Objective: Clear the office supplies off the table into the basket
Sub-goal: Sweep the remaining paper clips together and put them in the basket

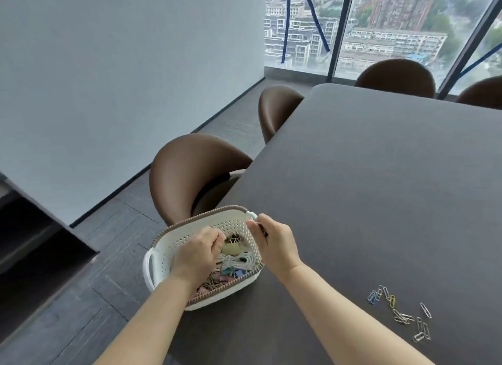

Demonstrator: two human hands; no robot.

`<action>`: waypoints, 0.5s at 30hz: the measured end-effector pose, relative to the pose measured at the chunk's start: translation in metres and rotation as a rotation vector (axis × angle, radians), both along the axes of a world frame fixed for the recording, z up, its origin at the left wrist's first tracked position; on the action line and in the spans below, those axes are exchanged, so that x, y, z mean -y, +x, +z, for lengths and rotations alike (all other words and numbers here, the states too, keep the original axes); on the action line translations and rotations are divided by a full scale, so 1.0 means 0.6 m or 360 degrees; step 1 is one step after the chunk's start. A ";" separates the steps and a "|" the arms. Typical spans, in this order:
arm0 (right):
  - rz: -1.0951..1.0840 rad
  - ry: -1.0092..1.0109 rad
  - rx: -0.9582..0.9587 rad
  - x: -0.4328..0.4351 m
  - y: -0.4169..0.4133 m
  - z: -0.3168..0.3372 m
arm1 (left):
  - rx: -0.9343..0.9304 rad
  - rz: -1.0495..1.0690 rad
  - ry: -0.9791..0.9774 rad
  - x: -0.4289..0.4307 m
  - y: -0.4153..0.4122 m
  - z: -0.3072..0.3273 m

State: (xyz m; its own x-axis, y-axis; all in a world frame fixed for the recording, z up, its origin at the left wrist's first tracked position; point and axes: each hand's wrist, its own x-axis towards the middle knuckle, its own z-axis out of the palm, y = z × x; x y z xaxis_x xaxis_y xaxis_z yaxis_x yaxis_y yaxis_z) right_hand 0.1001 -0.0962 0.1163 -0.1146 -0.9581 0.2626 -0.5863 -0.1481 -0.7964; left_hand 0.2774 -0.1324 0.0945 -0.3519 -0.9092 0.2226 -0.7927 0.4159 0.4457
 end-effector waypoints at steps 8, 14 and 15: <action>0.0141 0.0082 -0.0466 0.056 0.077 -0.028 | 0.0248 -0.0018 0.0032 0.023 0.081 0.008; 0.0117 0.0354 -0.0648 0.044 0.067 -0.025 | 0.0230 -0.0097 -0.0091 0.028 0.096 0.002; 0.0106 0.0343 -0.0662 0.042 0.064 -0.024 | 0.0227 -0.0098 -0.0108 0.030 0.095 0.000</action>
